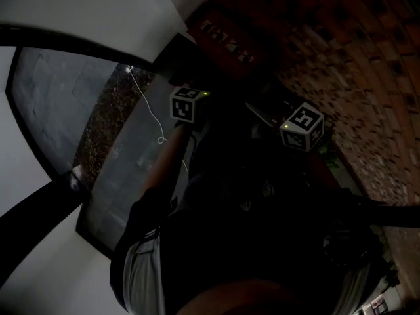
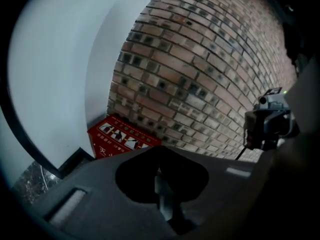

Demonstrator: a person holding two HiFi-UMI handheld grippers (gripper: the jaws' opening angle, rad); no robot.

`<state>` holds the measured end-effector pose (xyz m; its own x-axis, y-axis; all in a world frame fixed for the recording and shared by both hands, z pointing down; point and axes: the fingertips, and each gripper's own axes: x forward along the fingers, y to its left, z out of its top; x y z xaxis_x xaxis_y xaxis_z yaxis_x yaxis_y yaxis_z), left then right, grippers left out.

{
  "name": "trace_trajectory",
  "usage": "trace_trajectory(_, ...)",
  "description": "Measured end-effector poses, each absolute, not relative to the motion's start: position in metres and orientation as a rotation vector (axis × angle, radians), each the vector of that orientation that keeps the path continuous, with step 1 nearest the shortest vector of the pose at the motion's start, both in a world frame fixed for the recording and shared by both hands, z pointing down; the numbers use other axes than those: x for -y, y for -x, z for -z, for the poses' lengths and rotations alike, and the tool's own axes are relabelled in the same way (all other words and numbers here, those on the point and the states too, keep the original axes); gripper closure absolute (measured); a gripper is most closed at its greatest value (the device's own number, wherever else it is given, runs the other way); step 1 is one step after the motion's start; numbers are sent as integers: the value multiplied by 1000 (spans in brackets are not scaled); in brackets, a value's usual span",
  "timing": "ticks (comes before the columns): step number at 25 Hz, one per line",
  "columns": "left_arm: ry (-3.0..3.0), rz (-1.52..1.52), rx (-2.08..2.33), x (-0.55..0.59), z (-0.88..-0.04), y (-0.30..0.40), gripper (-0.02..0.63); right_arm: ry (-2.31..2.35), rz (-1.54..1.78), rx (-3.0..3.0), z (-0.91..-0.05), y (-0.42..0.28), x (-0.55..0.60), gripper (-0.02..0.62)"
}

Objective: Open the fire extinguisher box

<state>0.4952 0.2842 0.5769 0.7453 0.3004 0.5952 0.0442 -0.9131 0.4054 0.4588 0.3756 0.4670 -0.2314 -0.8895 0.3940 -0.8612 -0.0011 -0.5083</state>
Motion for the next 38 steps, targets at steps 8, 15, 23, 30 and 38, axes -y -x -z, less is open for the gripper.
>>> trace_trajectory(8,-2182,-1097,-255,-273,-670,-528,374,2050,1083,-2053,-471,-476,-355,594)
trace_trajectory(15,-2028,-1213,-179,-290,-721,-552,370,2082,1109,-1922,-481,-491,-380,594)
trace_trajectory(23,-2010,-1329,-15,-300,-764,-572,371,1991,1158,-1984,-489,-502,-400,594)
trace_trajectory(30,-1886,-1367,66,-297,-803,-568,371,2009,1228,-1936,-502,-514,-426,594)
trace_trajectory(38,-1869,-1353,48,-299,-823,-573,371,2022,1262,-1898,-509,-522,-438,594)
